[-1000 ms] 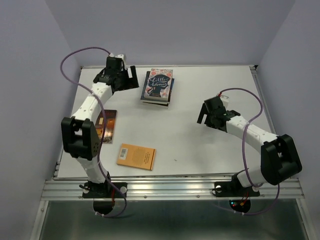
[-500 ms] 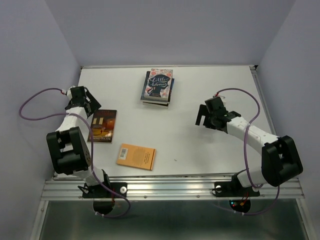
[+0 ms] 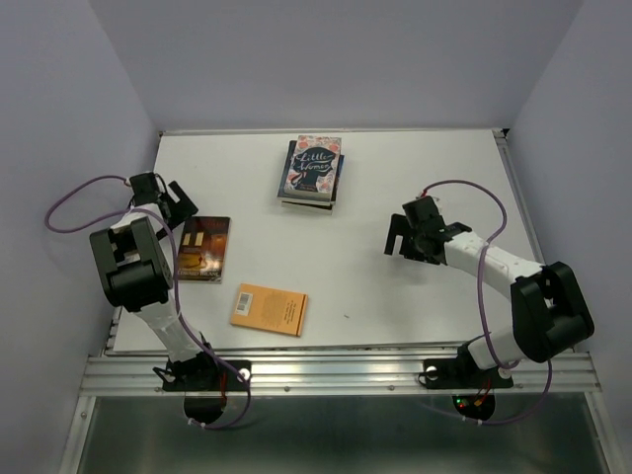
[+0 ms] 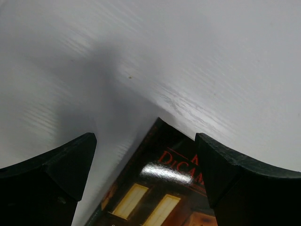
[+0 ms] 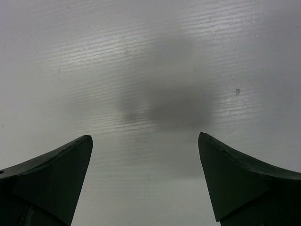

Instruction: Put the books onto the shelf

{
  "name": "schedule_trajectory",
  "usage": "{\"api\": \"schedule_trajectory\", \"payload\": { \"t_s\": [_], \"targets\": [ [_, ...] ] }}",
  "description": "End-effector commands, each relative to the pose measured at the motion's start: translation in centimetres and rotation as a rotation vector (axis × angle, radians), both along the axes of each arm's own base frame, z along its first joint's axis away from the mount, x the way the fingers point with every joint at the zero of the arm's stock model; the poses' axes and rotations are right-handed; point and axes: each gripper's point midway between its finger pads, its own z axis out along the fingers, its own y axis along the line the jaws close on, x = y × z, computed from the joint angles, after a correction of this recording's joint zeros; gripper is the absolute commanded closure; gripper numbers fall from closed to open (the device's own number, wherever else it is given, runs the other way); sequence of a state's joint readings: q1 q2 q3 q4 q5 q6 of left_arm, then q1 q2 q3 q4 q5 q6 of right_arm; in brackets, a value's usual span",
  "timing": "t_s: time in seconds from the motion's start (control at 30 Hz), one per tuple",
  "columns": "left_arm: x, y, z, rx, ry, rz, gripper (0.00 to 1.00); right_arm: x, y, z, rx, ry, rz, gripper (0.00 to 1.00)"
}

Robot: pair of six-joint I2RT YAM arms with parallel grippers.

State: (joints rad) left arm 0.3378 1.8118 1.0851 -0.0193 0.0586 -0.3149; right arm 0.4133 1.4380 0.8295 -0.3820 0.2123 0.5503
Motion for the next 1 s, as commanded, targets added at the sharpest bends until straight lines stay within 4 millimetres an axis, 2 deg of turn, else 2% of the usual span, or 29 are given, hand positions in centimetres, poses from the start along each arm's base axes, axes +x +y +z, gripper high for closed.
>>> {"api": "schedule_trajectory", "payload": {
  "t_s": [0.0,0.13,0.23,0.3,0.37,0.4,0.43,0.5,0.63,0.67,0.7,0.77,0.83,0.87,0.93,0.97],
  "targets": [
    [0.3,-3.8,0.5,-0.12,-0.033,-0.208,0.01,0.9,0.5,0.6,0.015,-0.039,0.006,0.0],
    [-0.3,-6.2,-0.4,-0.178,0.012,-0.24,0.01,1.2,0.6,0.8,0.016,-0.045,0.008,0.0],
    [-1.6,-8.5,-1.2,-0.272,0.026,-0.229,0.01,1.3,0.9,1.2,0.027,-0.052,0.019,0.0],
    [-2.1,-8.7,-1.1,-0.26,0.036,-0.174,0.01,1.3,1.0,1.3,0.028,-0.052,0.027,0.0],
    [-2.9,-10.0,-1.5,-0.253,0.067,-0.155,0.01,1.3,1.2,1.4,0.032,-0.052,0.039,0.0],
    [-3.0,-9.6,-1.2,-0.208,0.069,-0.116,0.01,1.3,1.2,1.3,0.028,-0.048,0.044,0.0],
    [-3.3,-10.2,-1.3,-0.203,0.082,-0.107,0.01,1.3,1.2,1.3,0.03,-0.047,0.046,0.0],
    [-4.2,-12.6,-1.4,-0.24,0.102,-0.094,0.01,1.3,1.3,1.2,0.029,-0.04,0.049,0.0],
    [-5.3,-15.0,-1.6,-0.208,0.152,0.001,0.01,1.0,1.4,1.0,0.04,-0.028,0.055,0.0],
    [-5.4,-17.1,-1.4,-0.203,0.161,-0.044,0.01,0.9,1.4,0.9,0.042,-0.024,0.056,0.0],
    [-5.5,-17.5,-1.4,-0.212,0.164,-0.025,0.01,0.8,1.5,0.7,0.042,-0.021,0.059,0.0],
    [-5.3,-17.5,-1.1,-0.177,0.164,-0.012,0.01,0.5,1.6,0.4,0.047,-0.01,0.065,0.0],
    [-5.2,-16.3,-0.6,-0.124,0.167,0.051,0.01,0.3,1.7,0.4,0.053,-0.006,0.079,0.0],
    [-5.5,-14.8,0.0,-0.057,0.183,0.114,0.01,0.3,1.7,0.4,0.051,-0.006,0.087,0.0],
    [-5.8,-13.5,1.6,-0.005,0.167,0.169,0.01,0.1,1.8,0.4,0.054,-0.002,0.097,0.0],
    [-6.6,-12.8,2.3,0.013,0.178,0.218,0.01,0.0,1.8,0.4,0.056,-0.002,0.102,0.0]
  ]
}}
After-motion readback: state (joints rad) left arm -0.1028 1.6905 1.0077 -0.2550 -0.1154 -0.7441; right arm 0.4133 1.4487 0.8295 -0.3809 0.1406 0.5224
